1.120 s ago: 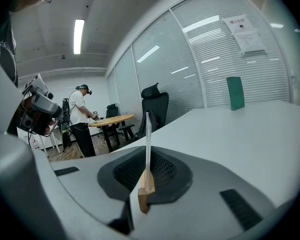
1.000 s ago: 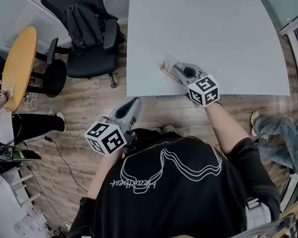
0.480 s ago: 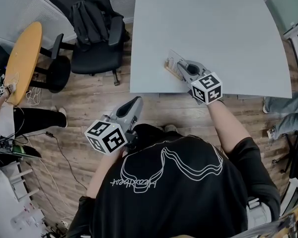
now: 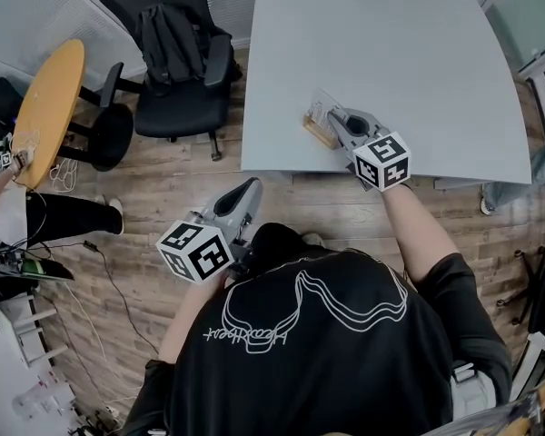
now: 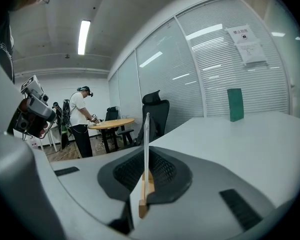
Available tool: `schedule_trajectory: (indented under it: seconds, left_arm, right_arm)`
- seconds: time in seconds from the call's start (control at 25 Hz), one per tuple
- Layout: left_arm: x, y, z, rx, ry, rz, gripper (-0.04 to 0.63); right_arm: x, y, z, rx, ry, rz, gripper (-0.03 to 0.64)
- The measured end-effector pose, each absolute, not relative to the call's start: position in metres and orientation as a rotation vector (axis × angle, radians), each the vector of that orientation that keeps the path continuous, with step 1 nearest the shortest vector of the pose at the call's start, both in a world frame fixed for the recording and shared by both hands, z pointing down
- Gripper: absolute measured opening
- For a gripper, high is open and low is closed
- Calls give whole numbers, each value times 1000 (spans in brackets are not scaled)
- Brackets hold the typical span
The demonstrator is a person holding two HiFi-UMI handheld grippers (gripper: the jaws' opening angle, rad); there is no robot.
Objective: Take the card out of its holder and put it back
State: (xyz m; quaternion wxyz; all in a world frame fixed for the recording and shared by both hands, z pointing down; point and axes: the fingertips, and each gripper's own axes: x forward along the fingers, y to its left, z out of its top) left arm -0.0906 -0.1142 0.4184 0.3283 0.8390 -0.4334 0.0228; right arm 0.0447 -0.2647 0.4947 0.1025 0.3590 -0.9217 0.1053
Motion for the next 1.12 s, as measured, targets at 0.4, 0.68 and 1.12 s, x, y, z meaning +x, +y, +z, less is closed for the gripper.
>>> schedule_trajectory:
  seconds: [0.4, 0.68, 1.12]
  left_arm:
    - [-92, -107, 411, 2198, -1138, 0, 14]
    - [-93, -96, 404, 2206, -1138, -45, 14]
    - [-99, -96, 387, 2252, -1168, -108, 14]
  right_arm:
    - [47, -260, 470, 1076, -2728, 236, 23]
    - [43, -240, 442, 1072, -2773, 206, 23]
    - [26, -182, 395, 942, -2890, 330, 23]
